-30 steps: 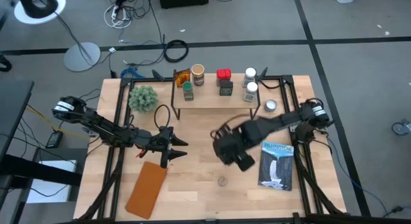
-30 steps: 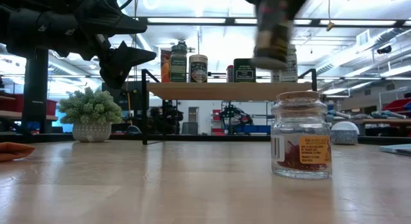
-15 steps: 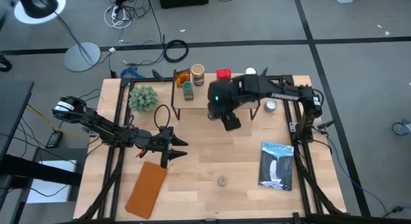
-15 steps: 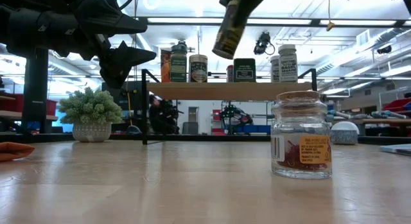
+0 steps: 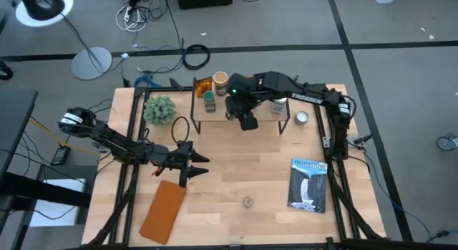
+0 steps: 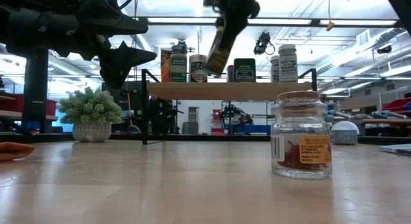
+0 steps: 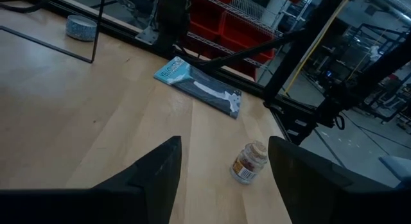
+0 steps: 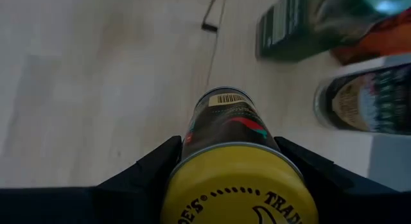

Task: Shelf spices
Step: Put the yellow seasoning bottle on the shelf

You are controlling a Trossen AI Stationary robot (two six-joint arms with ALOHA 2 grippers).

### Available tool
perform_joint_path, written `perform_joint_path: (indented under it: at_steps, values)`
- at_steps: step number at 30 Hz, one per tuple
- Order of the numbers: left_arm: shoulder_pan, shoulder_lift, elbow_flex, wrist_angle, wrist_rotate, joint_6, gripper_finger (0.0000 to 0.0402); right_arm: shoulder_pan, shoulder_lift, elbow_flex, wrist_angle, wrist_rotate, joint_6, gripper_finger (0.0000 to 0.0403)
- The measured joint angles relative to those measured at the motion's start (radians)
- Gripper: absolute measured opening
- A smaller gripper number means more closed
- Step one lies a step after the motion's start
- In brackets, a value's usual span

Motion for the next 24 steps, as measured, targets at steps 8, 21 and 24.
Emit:
perform_joint_path:
  at_steps: [8,21,24]
  values:
    - [0.0,0.0,0.0,-0.002,-0.003,0.0,0.0236,-0.01,0.053,0.006,0.009,0.033,-0.006,0.0227]
    - [0.0,0.0,0.0,-0.003,-0.004,0.0,0.0236,-0.051,0.049,0.006,0.048,0.034,0.0,0.0238]
    - [0.0,0.0,0.0,-0.003,-0.004,0.0,0.0236,-0.051,0.049,0.006,0.062,0.034,0.001,0.0246]
